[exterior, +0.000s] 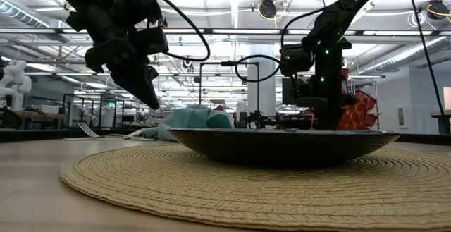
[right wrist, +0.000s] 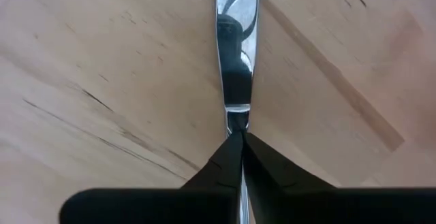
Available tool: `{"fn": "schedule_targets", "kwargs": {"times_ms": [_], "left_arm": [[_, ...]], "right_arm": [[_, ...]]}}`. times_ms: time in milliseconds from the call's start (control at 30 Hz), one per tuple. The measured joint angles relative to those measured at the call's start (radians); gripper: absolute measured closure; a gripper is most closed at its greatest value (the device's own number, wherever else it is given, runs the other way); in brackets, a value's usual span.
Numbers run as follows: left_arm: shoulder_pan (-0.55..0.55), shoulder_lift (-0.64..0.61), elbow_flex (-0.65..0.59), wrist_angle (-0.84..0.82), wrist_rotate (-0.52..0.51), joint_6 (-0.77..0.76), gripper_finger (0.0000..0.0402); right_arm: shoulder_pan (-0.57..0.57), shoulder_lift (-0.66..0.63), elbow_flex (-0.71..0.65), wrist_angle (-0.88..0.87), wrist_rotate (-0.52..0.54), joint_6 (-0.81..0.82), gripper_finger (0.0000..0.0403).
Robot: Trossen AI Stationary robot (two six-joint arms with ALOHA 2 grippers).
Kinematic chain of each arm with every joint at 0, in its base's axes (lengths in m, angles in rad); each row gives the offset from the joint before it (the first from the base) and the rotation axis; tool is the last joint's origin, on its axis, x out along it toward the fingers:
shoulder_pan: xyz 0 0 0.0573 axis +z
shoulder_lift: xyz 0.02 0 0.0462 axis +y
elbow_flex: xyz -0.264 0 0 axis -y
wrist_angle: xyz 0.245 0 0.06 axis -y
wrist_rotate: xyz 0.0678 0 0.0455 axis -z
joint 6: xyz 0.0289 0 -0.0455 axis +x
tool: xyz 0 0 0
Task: Set table place
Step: Move the silver knife beside the brown placemat
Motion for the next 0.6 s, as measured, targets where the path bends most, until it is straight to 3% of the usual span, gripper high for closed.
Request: {"fn": "schedule_targets", "kwargs": {"times_ms": [267, 600], "left_arm": [[-0.013, 0.0, 0.0, 0.009, 0.0, -0.002, 0.0402], [-0.019, 0.0, 0.0, 0.023, -0.001, -0.02, 0.0402]], "right_arm": [[-0.002, -0.114, 0.001, 0.011, -0.016, 0.011, 0.0366], [0.0, -0.095, -0.014, 0.012, -0.035, -0.011, 0.0358]]}}
